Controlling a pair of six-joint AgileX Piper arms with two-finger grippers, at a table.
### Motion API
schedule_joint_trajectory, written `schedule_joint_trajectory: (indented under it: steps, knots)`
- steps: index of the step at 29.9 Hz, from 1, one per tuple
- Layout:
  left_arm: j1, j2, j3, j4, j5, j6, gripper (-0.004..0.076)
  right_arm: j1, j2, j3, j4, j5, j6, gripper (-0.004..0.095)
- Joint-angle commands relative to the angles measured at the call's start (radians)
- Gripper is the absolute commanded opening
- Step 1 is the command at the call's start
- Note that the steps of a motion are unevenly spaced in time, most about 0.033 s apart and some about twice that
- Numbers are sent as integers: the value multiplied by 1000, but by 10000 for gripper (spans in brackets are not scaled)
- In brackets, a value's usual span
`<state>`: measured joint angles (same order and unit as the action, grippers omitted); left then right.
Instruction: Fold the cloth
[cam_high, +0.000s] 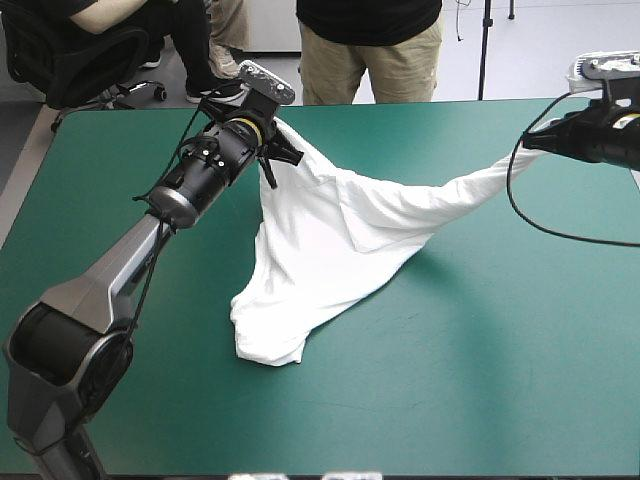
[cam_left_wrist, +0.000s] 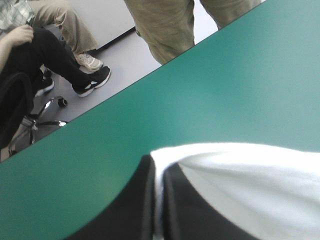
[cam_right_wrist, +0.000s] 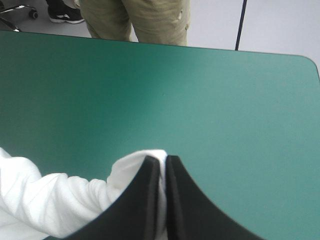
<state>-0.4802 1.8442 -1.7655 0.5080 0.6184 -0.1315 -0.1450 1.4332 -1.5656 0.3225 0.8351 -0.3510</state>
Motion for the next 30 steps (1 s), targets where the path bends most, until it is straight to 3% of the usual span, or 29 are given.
schedule_joint_trajectory:
  steps: [1,6,9,11,13,15,19,21,30]
  knots:
    - [56,-19,-33,-1,-109,-70,-9,-7,76,-27,12,-133,-1,-17]
    - [142,41,-26,-247,-89,11,-8,-7,224,-27,12,-141,1,8]
    - [174,82,-26,-462,-68,160,7,-7,290,-27,33,-141,11,136]
    - [182,110,-26,-606,-43,274,34,-7,324,-27,55,-141,11,284]
    - [183,141,-26,-701,-11,355,110,-7,344,-28,66,-145,11,431]
    - [183,163,-26,-751,21,396,265,-7,349,-28,77,-150,9,529]
    - [186,155,-34,-745,88,377,569,-7,340,-67,70,-139,-5,535]
    - [191,137,-52,-729,144,365,581,-7,326,-97,59,-113,-5,522]
    - [193,-121,-38,-655,414,367,492,-7,124,-169,54,51,4,511]
